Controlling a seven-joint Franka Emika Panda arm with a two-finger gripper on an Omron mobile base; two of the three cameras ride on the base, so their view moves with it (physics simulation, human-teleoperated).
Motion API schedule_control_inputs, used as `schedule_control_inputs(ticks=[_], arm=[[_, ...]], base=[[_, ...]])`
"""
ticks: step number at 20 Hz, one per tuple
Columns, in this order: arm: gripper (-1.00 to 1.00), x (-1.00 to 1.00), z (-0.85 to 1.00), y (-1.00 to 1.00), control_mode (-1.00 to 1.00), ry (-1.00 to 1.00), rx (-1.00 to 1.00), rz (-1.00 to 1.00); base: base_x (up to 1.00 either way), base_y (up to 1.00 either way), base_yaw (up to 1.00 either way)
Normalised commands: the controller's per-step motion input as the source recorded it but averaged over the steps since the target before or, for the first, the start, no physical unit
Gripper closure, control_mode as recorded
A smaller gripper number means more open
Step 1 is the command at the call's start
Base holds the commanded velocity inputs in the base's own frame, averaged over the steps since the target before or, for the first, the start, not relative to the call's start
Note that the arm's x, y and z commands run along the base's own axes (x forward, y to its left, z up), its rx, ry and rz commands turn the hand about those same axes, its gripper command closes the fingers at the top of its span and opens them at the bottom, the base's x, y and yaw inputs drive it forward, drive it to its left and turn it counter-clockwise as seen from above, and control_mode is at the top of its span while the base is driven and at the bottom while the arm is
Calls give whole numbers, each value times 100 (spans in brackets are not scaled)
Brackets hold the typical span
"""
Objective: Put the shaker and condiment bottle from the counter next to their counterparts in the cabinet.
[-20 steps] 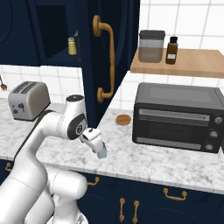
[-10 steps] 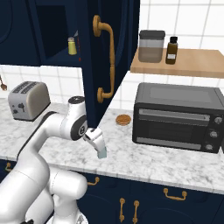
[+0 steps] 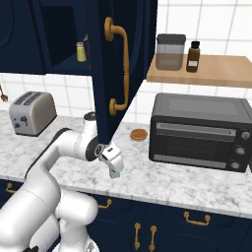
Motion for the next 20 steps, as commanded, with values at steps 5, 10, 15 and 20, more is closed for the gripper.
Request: schedule_control_inputs(ticks=[5,10,15,20], arm=[[-100,6,-5,0,-100,-1,0,0],[-100,35,-12,0,-100,-2,0,0],[-100,35,-10,0,-100,-3,0,0],[-100,26,-20,0,-100,0,0,-1]], base=[[0,0,0],[0,0,0],[0,0,0],[0,0,0]])
